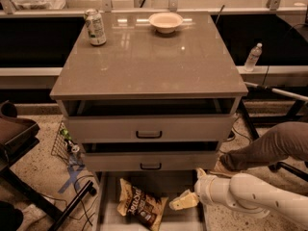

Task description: Pick brown chip bag from bottom drawer and place on counter

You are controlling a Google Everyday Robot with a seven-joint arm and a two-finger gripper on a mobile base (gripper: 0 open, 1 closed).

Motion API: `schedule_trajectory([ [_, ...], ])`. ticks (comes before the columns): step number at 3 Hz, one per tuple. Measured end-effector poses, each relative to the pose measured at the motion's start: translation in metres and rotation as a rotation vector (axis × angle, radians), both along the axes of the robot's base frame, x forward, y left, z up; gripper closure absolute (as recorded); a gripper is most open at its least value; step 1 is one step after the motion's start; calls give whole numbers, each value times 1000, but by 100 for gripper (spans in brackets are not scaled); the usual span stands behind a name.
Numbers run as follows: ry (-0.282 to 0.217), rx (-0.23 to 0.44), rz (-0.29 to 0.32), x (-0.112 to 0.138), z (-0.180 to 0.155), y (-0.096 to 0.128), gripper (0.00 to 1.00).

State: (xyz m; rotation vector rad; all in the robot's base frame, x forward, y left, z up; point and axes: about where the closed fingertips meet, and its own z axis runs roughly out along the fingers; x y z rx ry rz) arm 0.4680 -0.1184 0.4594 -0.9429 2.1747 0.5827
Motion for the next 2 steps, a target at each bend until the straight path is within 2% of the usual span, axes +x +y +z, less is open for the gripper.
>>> schedule_trajectory([
  [1, -6, 26, 18, 4, -15, 15, 0],
  [2, -1, 44, 33, 13, -55, 55, 0],
])
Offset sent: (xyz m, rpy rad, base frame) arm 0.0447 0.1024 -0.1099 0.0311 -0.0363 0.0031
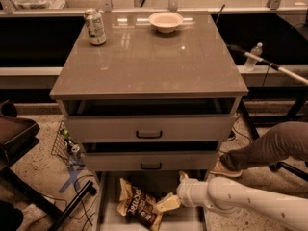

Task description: Pick brown chip bag from bottom drawer and place on counter

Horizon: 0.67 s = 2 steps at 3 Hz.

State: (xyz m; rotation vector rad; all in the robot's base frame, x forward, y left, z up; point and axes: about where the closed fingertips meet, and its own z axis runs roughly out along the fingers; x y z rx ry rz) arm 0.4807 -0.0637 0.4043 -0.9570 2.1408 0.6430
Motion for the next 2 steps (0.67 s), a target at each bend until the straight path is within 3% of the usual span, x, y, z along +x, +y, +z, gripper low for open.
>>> schedule_trajectory([
  [1, -60, 43, 10, 26, -31, 30, 0],
  [2, -124, 127, 6, 63, -64, 56, 0],
])
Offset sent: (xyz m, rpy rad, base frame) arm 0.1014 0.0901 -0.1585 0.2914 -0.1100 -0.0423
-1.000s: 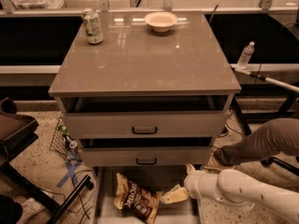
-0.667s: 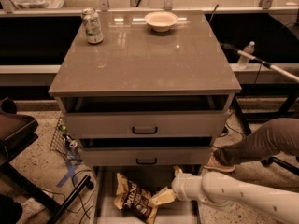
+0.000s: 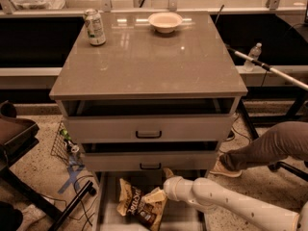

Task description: Pick brown chip bag from bottom drawer and place on counter

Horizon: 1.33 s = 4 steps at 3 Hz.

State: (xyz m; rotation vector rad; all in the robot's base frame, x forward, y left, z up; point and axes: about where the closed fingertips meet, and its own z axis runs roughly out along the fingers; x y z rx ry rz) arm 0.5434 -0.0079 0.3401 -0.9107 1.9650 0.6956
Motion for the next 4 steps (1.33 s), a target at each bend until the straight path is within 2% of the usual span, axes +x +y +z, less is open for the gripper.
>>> schedule_trajectory([
  [1, 0, 0, 1, 0, 0, 0, 1],
  [2, 1, 2, 3, 0, 0, 2, 21],
  [3, -26, -31, -22, -2, -17, 5, 52],
  [4, -53, -36, -2, -9, -30, 11, 75],
])
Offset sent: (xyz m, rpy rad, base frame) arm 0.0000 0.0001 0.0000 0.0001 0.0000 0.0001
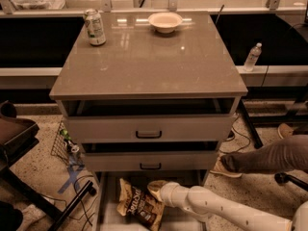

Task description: Pick brown chip bag from bottom drawer and place on counter

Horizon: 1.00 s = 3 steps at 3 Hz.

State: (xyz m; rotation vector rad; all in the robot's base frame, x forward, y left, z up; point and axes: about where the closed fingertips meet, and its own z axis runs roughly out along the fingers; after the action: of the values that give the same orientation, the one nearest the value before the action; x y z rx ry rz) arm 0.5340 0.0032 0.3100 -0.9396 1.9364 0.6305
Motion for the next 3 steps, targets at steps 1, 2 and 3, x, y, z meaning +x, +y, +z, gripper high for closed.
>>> schedule_trajectory([
  [1, 18, -7, 45, -7, -16, 12, 98],
  [2, 20, -6, 51, -8, -17, 15, 89],
  [3, 21, -4, 54, -9, -17, 17, 57],
])
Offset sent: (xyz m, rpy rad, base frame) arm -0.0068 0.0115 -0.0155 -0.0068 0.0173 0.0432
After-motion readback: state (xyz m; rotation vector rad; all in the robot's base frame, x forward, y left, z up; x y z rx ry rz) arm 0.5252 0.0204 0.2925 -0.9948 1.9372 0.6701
